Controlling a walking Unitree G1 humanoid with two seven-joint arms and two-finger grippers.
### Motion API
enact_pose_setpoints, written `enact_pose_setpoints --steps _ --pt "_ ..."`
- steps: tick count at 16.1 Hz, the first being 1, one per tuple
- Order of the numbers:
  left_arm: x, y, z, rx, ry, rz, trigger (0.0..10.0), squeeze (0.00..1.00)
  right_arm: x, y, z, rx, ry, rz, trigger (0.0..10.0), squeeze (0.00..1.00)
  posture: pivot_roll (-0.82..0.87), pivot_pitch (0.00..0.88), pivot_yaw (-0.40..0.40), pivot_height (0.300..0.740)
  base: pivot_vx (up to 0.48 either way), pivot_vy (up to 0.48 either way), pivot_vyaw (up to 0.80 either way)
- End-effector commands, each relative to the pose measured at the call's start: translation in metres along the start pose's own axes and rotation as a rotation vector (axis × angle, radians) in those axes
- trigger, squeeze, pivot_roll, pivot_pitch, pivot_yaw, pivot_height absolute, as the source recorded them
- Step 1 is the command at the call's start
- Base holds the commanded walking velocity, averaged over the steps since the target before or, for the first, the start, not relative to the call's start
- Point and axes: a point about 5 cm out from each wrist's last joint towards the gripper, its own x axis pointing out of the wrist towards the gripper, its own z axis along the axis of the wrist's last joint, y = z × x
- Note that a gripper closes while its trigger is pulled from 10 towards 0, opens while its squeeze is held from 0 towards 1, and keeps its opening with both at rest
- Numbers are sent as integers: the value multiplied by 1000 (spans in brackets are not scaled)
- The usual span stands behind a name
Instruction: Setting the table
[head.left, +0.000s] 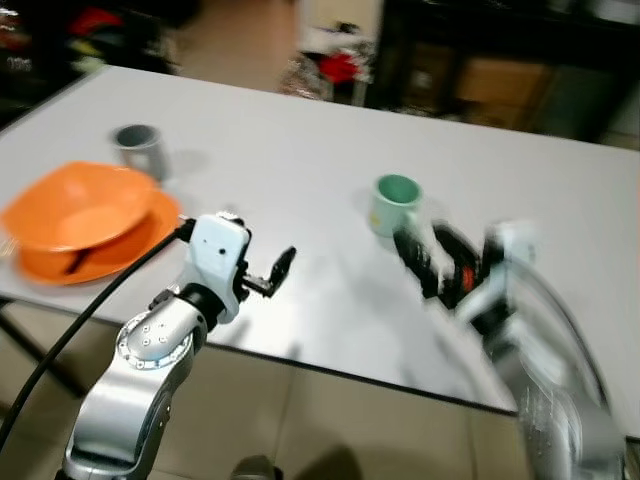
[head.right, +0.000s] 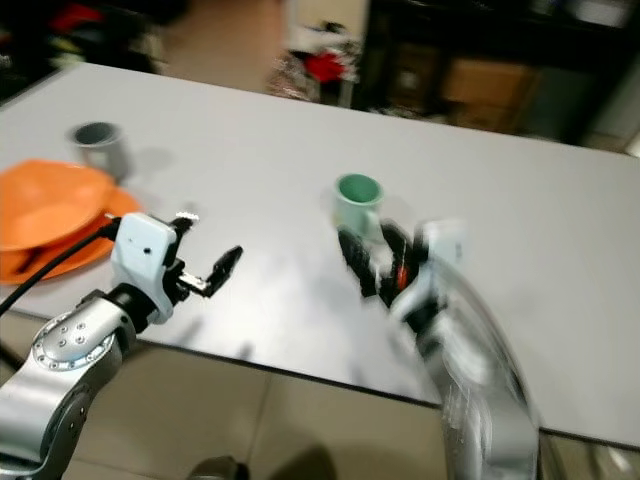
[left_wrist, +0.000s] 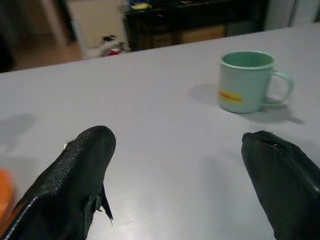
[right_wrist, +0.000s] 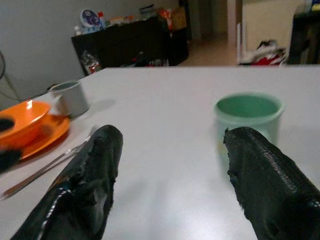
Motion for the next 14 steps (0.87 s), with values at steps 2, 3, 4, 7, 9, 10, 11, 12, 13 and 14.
enact_pose_setpoints --steps 2,3,4,7,9,10,11,12,13,14 --pt "-2 4 0 -7 -11 66 10000 0 -12 2 3 -46 -11 -96 10000 1000 36 0 -8 740 0 0 800" --pt "-3 6 0 -7 -11 83 10000 0 -13 1 2 -41 -10 -119 10000 1000 37 0 -7 740 0 0 800" --pt "-1 6 0 16 -8 86 10000 0 -16 -1 0 -50 1 -148 10000 1000 30 0 11 740 0 0 800" --pt "0 3 -5 41 14 58 10000 0 -26 -7 -2 -98 19 -206 10000 1000 31 0 15 740 0 0 800" --pt "0 5 -6 41 19 74 10000 0 -24 -9 -2 -97 16 -211 10000 1000 43 0 6 740 0 0 800" --pt "1 7 -4 40 13 85 10000 0 -19 -10 -2 -91 12 -209 10000 1000 47 0 8 740 0 0 800" --pt "3 7 -3 43 12 88 10000 0 -15 -8 -3 -95 21 -192 10000 1000 46 0 9 740 0 0 800" --pt "2 6 -3 43 13 86 10000 0 -16 -6 -6 -81 37 -189 10000 1000 55 0 -4 740 0 0 800" --pt "0 6 -4 41 16 93 10000 0 -16 -6 -9 -80 50 -194 10000 1000 59 0 -9 740 0 0 800" --pt "-1 7 -5 38 20 103 10000 0 -16 -6 -12 -81 62 -202 10000 1000 63 0 -13 740 0 0 800"
